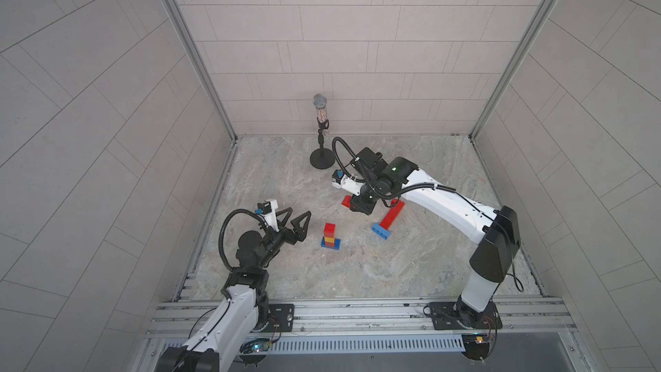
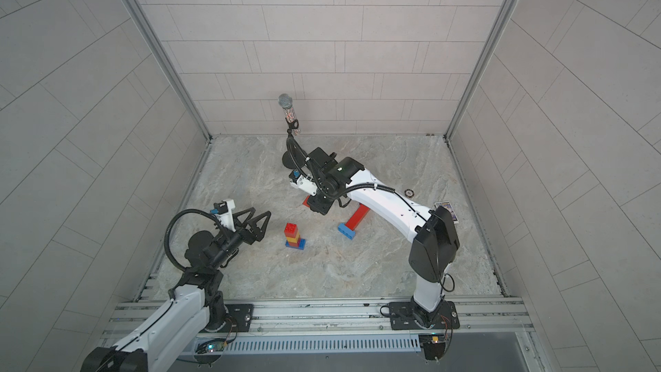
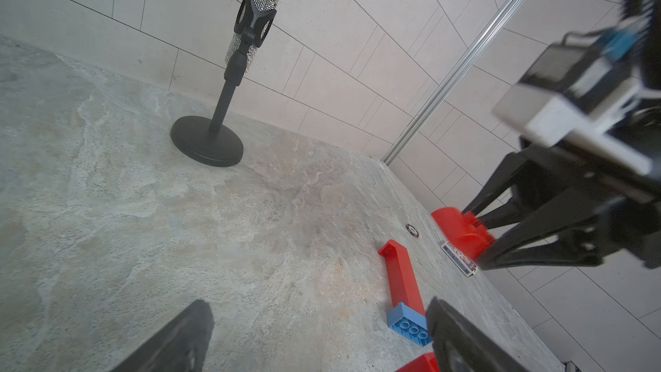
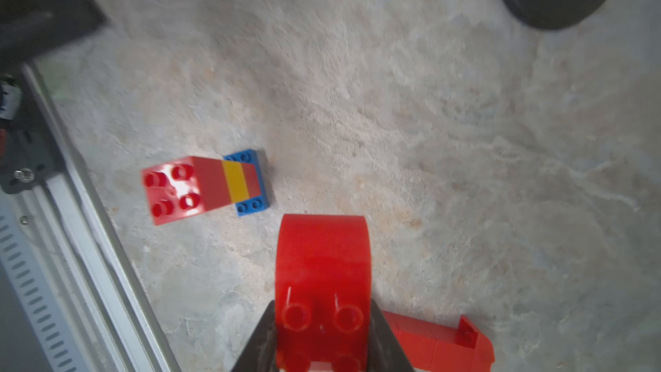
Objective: Assemble the number 1 with lego
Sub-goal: Adjust the lego brick at the center of the board.
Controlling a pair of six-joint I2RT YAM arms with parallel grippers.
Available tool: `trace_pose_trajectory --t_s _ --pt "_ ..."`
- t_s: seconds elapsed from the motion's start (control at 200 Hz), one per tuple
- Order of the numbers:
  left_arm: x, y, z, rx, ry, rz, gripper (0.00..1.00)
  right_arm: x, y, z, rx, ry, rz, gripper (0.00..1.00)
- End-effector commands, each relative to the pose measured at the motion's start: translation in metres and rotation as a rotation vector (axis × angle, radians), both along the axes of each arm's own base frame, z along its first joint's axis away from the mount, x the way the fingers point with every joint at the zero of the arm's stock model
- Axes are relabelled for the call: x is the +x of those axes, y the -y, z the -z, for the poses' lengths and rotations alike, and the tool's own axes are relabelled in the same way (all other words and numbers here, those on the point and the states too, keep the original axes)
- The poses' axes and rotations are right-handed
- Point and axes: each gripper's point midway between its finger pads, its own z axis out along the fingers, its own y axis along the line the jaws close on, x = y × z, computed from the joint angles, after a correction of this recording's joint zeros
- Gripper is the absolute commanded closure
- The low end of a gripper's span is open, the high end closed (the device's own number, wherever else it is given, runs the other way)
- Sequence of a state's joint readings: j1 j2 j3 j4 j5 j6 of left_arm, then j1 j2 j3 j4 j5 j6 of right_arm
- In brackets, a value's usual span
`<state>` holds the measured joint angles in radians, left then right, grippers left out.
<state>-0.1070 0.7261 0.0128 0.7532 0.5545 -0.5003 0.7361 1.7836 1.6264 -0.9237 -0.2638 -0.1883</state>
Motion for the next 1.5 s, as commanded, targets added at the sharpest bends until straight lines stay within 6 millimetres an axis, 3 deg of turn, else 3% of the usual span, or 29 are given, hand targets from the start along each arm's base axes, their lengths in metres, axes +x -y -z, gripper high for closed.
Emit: trace_pose_trajectory --t_s 0.0,0.16,0.345,0.545,0.685,0.921,1.296,1.496 --pt "0.003 0.000 -0.017 -0.002 0.051 -0.002 0.00 0.002 -0.007 0.041 -0.009 -0.038 0.011 1.00" --pt "0.004 -0.001 -0.016 -0.003 0.049 -0.004 0.00 0.007 -0.012 0.083 -0.040 -0.072 0.021 1.00" --pt "0.004 0.000 -0.016 -0.002 0.046 -0.005 0.00 0.011 -0.010 0.109 -0.090 -0.078 0.026 1.00" --pt "0.004 0.000 -0.016 -0.002 0.047 -0.003 0.00 0.010 -0.004 0.115 -0.125 -0.066 0.026 0.52" --pt "0.004 0.000 -0.016 -0.002 0.048 -0.002 0.00 0.012 -0.004 0.112 -0.132 -0.054 0.024 0.38" --pt "0.003 0.000 -0.017 -0.003 0.051 -0.001 0.00 0.016 -0.008 0.110 -0.134 -0.040 0.016 0.39" --pt "0.003 -0.001 -0.016 -0.002 0.051 -0.004 0.00 0.024 -0.013 0.128 -0.178 -0.049 -0.004 0.37" --pt "0.003 -0.001 -0.017 -0.002 0.051 -0.005 0.00 0.025 -0.012 0.137 -0.198 -0.057 -0.008 0.45"
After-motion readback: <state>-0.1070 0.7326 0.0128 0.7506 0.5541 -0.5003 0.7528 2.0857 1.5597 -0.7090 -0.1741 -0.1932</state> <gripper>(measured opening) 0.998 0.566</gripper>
